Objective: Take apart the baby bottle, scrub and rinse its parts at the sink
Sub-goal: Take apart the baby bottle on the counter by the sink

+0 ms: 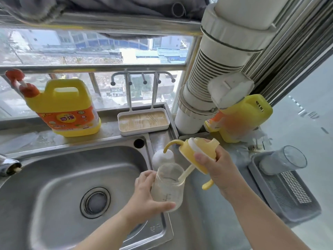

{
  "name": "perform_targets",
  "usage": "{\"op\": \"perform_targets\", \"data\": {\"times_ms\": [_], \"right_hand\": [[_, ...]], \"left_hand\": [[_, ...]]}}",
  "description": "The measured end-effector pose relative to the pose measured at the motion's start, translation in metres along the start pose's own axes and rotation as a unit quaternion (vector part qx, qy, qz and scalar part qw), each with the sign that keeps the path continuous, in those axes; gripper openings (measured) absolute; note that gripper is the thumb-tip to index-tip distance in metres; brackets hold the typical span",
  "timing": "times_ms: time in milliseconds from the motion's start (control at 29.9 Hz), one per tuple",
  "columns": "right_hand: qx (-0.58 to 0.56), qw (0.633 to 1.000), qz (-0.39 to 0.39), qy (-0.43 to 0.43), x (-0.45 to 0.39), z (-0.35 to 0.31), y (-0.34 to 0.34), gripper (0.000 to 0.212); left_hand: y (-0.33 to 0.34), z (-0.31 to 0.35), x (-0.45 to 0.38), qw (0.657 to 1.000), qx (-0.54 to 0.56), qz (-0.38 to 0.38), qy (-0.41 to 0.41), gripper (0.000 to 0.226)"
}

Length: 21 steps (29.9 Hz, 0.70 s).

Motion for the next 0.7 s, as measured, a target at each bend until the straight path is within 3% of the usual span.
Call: {"op": "perform_targets", "data": {"times_ms": [167, 434, 601, 702], "right_hand": [[0.032, 0.999, -0.012, 0.01, -0.009, 0.009, -0.008, 0.047], [0.033, 0.999, -0.014, 0.009, -0.021, 0.018, -0.016, 0.06], [0.017, 1.0, -0.024, -0.001, -0.021, 0.013, -0.012, 0.05], [0.014, 0.999, -0.034, -0.009, -0.019, 0.01, -0.006, 0.058]], "left_hand": [[0.004, -0.001, -0.015, 0.995, -0.038, 0.093, 0.022, 0.074], [0.004, -0.008, -0.041, 0.988, -0.082, 0.131, 0.001, 0.085], [0.001, -0.006, -0.044, 0.986, -0.098, 0.132, -0.021, 0.088], [-0.024, 0.011, -0.029, 0.977, -0.081, 0.197, -0.003, 0.071]]}}
Point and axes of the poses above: each hand's wrist, its own x-axis away from the middle knuckle, its own y-axis out of the palm, z = x × y, the point moved 10 cm from there along -x, towards the middle knuckle, and after that the axes turned 9 degrees about z, right-handed, at the moved point
